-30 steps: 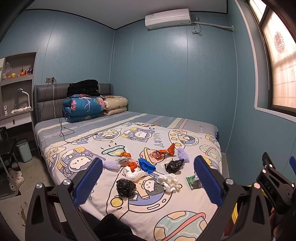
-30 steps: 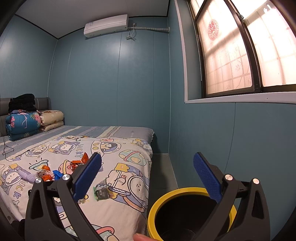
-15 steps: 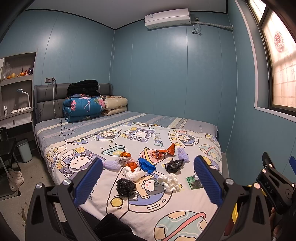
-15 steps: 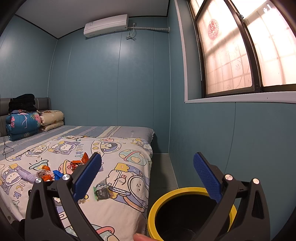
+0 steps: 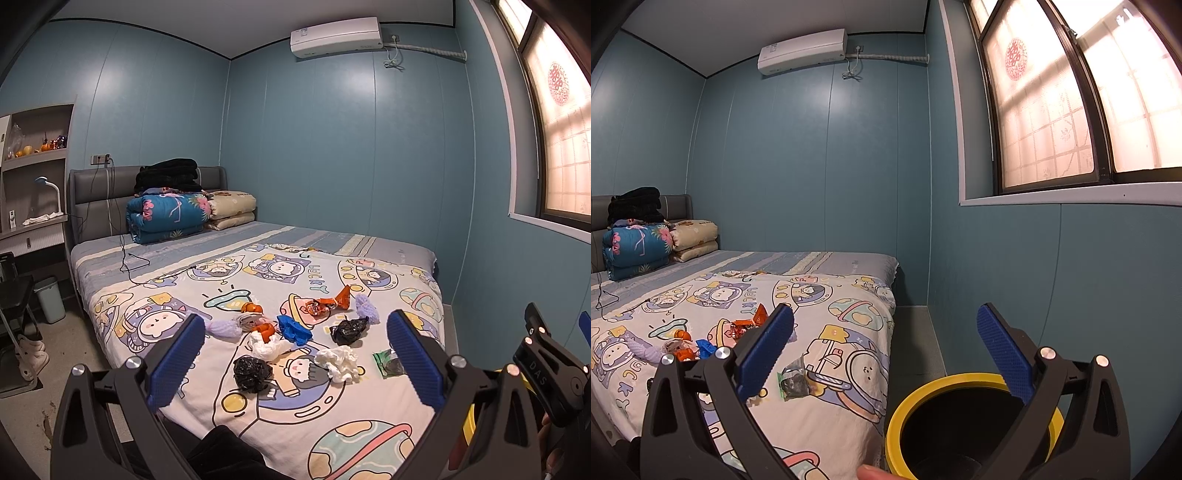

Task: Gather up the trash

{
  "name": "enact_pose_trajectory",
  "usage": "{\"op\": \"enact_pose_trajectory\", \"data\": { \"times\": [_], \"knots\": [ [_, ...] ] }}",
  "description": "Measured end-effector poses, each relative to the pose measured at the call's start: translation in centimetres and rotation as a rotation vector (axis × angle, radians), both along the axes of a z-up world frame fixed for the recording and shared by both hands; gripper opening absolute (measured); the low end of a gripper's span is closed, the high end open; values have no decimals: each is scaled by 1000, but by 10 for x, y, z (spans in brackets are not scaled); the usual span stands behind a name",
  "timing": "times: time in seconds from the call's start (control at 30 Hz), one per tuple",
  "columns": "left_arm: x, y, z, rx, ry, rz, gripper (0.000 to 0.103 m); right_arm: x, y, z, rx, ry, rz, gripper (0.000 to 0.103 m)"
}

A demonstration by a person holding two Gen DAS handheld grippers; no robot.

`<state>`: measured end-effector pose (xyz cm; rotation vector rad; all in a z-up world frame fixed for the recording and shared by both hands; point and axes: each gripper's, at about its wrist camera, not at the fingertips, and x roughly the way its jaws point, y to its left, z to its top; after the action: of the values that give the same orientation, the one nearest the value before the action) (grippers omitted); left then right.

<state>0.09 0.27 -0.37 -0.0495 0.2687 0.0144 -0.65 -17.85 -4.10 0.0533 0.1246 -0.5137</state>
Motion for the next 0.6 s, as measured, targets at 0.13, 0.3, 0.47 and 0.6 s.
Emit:
{"op": "enact_pose_trajectory", "data": {
  "times": [0.13,0.3,0.47,0.6],
  "knots": [
    [0,0,0,-2,1,-2,95,0,0,0,1,1,0,95],
    [0,1,0,-2,2,-3,95,0,1,0,1,1,0,95],
    [-3,0,1,-1,-1,-4,95,0,1,1,0,0,-2,95],
    [-1,-1,1,-3,6,-7,95,0,1,1,2,0,-3,95]
  ]
}}
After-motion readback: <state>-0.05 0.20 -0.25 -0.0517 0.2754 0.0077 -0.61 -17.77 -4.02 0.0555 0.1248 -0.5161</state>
